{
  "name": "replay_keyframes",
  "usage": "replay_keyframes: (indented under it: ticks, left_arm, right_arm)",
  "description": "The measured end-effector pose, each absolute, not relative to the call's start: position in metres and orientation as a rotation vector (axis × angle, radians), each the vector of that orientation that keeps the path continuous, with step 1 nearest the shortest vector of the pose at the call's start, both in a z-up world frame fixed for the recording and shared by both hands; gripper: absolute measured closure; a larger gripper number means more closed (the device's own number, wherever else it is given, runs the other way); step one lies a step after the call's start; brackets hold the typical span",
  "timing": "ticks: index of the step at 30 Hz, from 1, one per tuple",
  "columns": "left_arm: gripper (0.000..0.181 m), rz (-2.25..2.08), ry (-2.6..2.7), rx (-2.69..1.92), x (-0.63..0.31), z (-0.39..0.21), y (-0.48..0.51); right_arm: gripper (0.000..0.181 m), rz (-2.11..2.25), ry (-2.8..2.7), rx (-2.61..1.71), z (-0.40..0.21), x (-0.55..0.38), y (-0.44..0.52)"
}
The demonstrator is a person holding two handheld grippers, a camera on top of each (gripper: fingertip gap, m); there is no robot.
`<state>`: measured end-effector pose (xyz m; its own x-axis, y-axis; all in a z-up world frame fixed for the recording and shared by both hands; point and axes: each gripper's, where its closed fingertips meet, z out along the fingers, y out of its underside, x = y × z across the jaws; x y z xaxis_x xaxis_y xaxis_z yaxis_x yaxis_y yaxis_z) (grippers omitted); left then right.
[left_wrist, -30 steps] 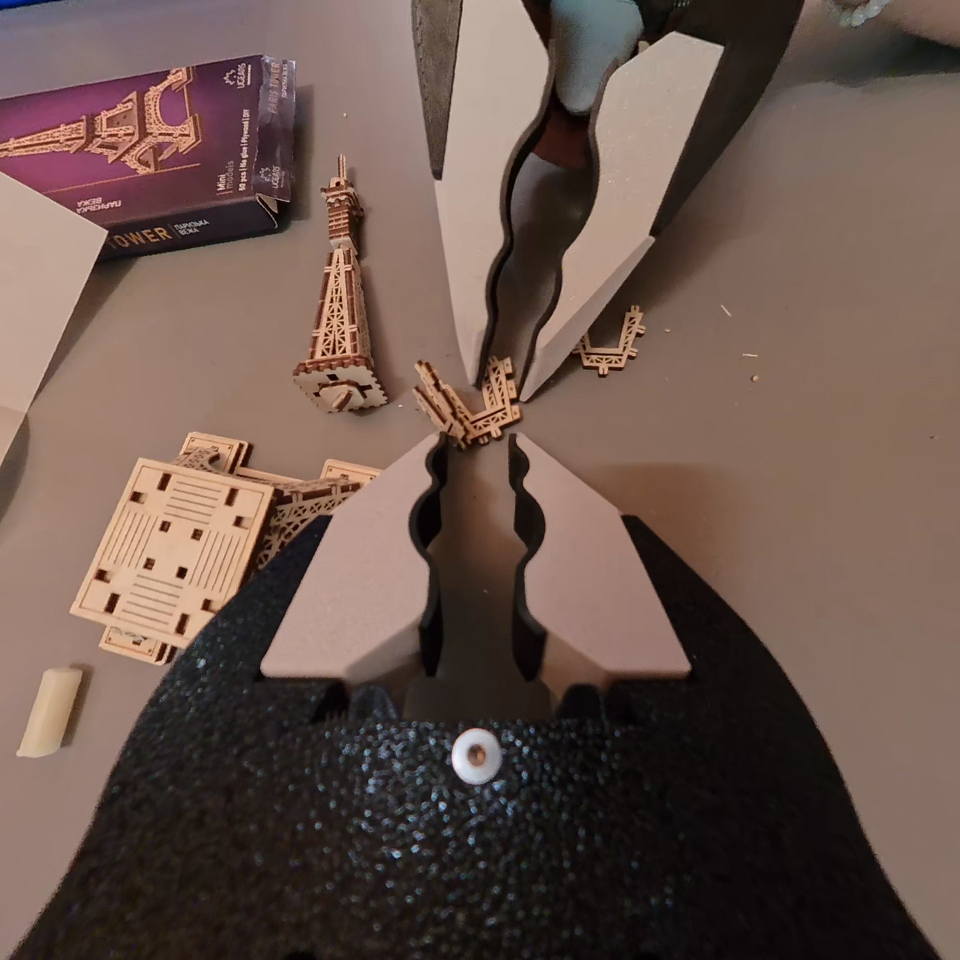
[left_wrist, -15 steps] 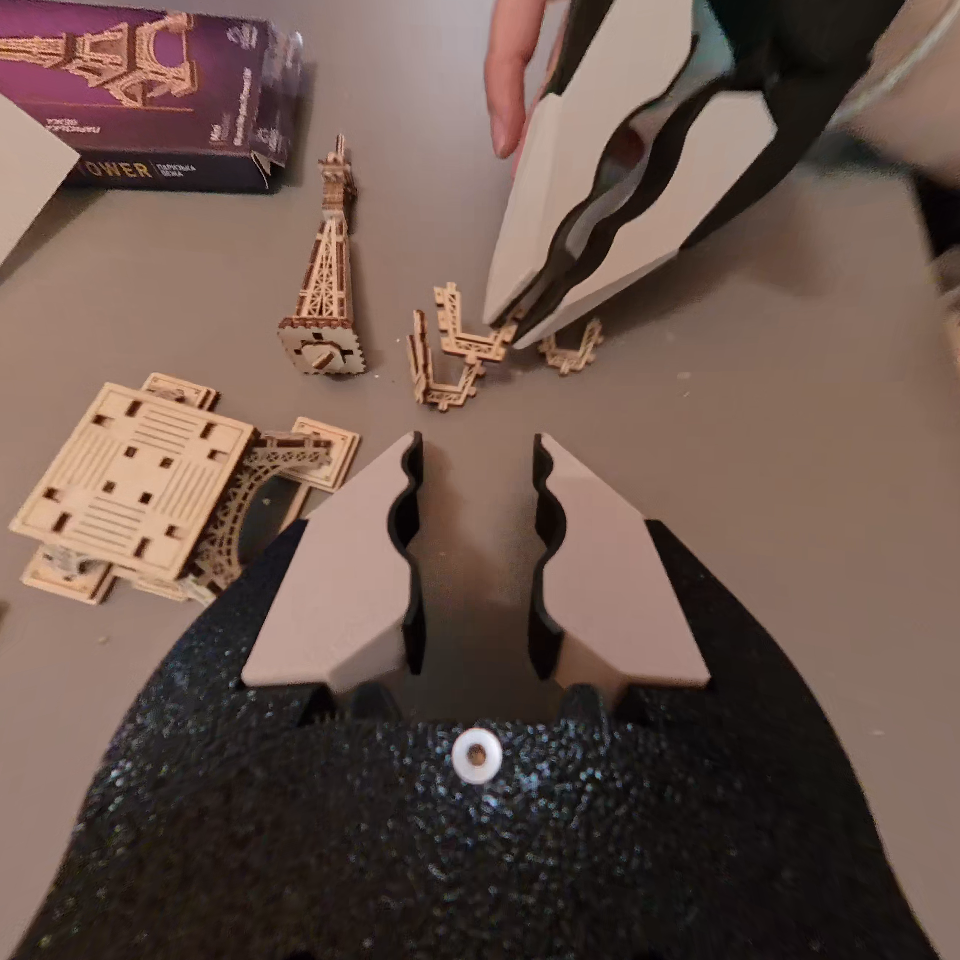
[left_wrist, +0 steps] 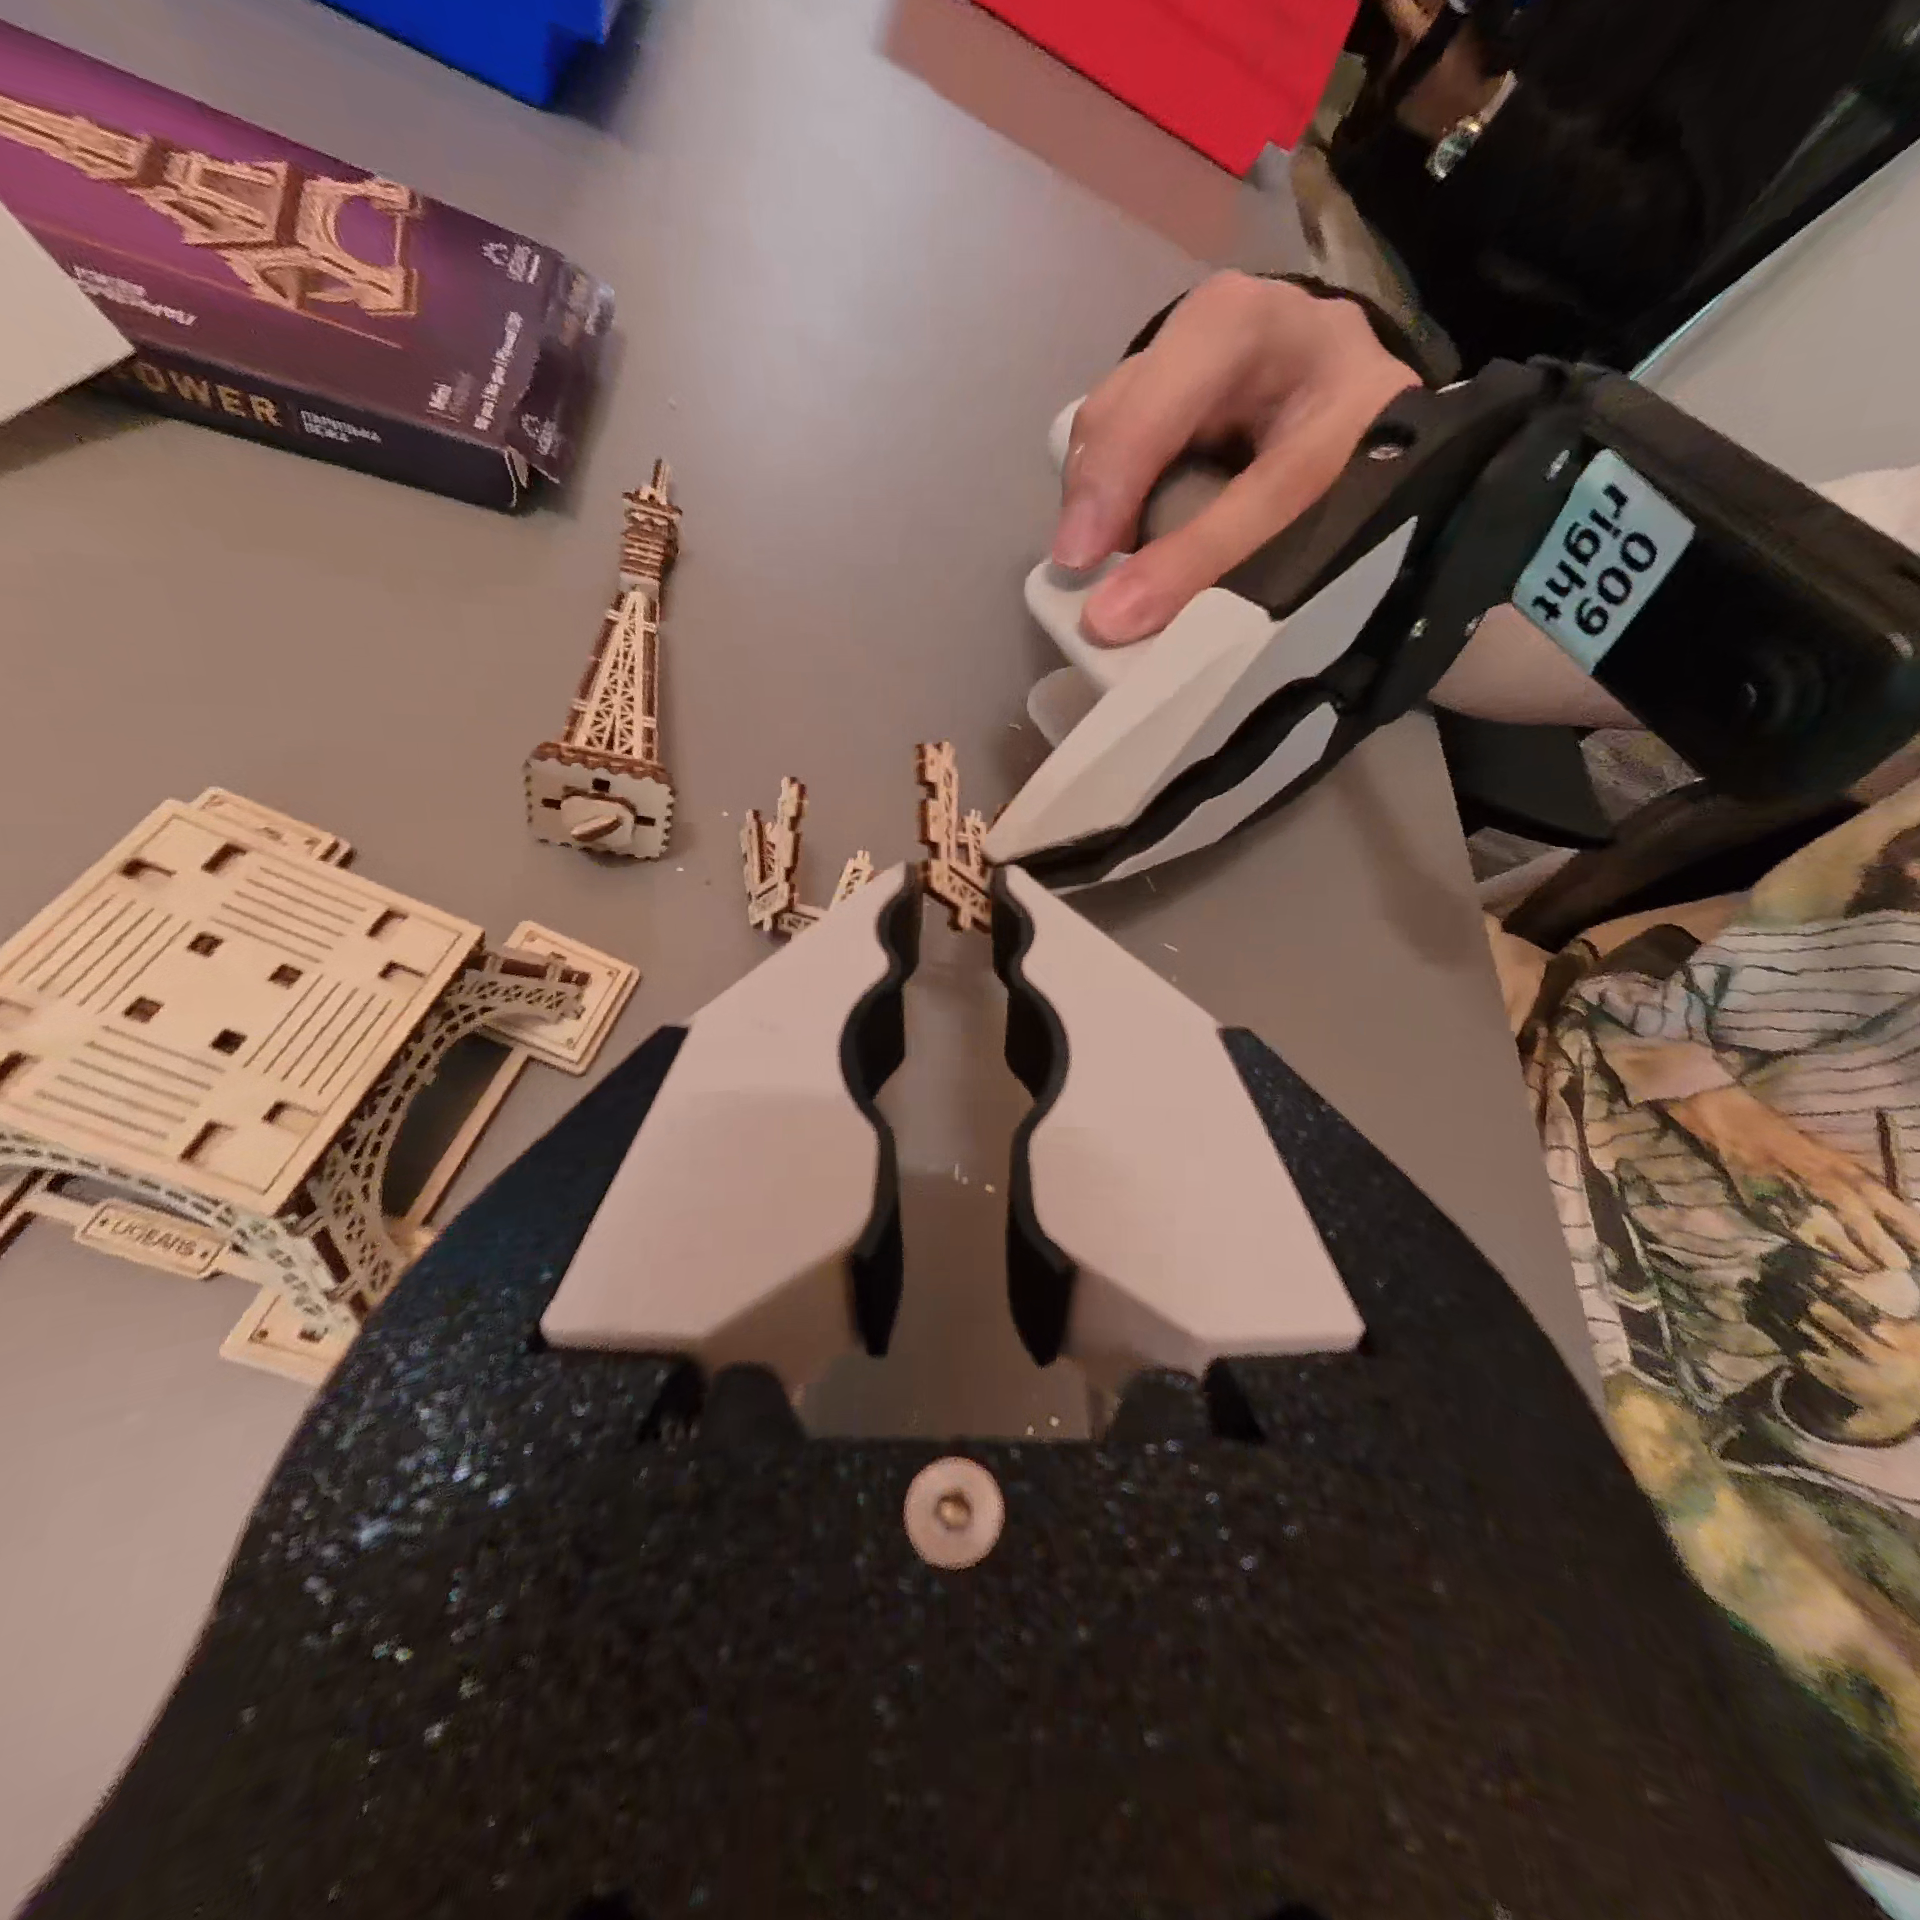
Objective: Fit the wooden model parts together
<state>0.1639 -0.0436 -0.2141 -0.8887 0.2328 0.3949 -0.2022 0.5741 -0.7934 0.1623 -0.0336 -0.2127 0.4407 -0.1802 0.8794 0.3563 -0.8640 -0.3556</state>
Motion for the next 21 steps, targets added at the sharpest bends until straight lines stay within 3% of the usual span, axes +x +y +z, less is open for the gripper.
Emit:
replay_keyframes:
  ticks: [6,12,16,21]
  left_arm:
    - [0.180,1.349,-2.429,-0.227,0.167,-0.219,-0.043]
    - [0.181,1.436,-2.422,-0.366,0.169,-0.217,-0.050]
    - [0.180,1.374,-2.495,-0.463,0.166,-0.233,-0.053]
    - [0.180,1.322,-2.567,-0.502,0.169,-0.245,-0.058]
  right_arm:
    - [0.179,-1.164,-0.003,-2.174,-0.216,0.160,-0.041]
    - [0.145,-0.391,0.464,-2.201,-0.239,0.159,-0.068]
    - [0.161,-0.208,0.563,-2.112,-0.242,0.163,-0.065]
    - [0.153,-0.299,0.563,-2.201,-0.256,0.169,-0.068]
